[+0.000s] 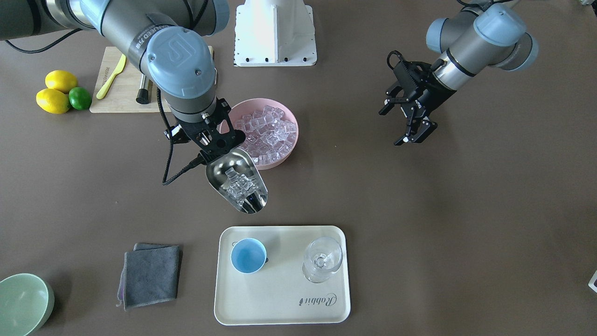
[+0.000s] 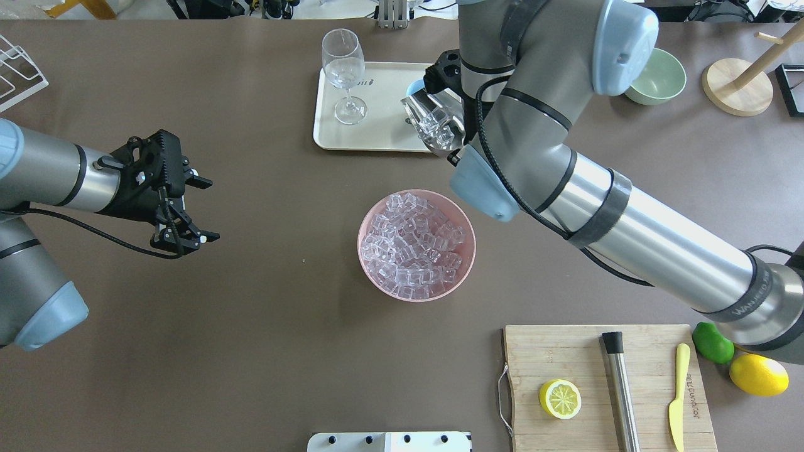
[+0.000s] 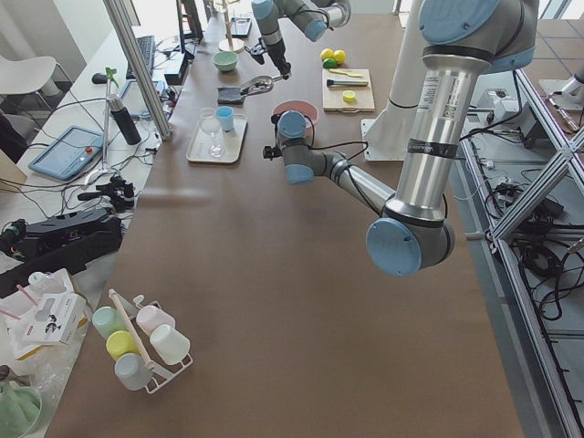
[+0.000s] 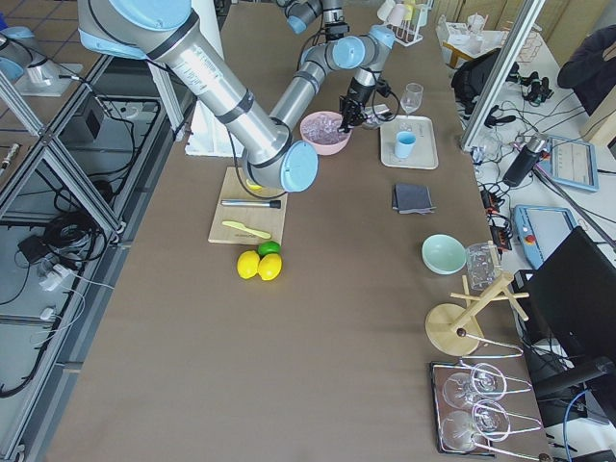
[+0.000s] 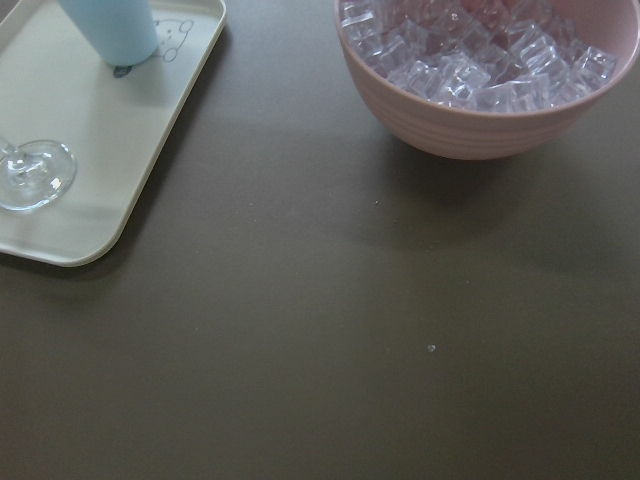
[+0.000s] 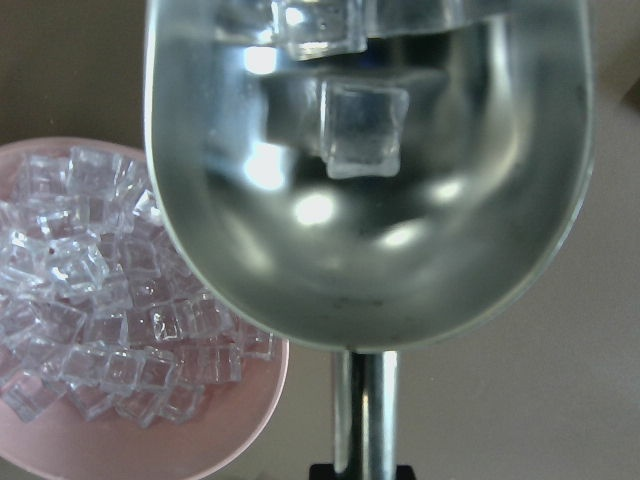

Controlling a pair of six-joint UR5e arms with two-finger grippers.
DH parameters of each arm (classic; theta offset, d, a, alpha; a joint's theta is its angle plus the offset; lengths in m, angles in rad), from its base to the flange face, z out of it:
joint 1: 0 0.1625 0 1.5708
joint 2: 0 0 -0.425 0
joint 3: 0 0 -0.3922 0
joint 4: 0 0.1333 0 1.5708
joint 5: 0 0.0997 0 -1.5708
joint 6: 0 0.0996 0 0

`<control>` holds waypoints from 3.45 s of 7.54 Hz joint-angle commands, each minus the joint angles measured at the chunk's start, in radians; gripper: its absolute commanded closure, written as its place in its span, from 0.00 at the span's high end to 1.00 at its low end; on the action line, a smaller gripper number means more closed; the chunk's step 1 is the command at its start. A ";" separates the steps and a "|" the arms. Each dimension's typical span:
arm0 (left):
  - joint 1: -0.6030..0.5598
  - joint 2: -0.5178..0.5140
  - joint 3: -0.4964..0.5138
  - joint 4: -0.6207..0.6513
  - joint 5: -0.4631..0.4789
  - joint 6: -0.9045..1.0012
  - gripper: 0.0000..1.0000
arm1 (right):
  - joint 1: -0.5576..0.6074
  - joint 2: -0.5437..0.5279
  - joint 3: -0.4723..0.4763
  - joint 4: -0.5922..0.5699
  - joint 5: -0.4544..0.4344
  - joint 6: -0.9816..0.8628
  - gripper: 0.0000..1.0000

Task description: Put ice in cup with scoop

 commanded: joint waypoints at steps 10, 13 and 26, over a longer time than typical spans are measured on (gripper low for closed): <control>-0.373 0.217 -0.147 0.561 0.126 -0.065 0.98 | 0.109 0.366 -0.636 -0.329 0.157 -0.231 0.00; -0.474 0.253 -0.142 0.633 -0.018 -0.297 0.98 | 0.108 0.428 -0.721 -0.400 0.183 -0.244 0.00; -0.695 0.253 0.052 0.643 -0.274 -0.601 0.98 | 0.099 0.460 -0.713 -0.468 0.191 -0.296 0.00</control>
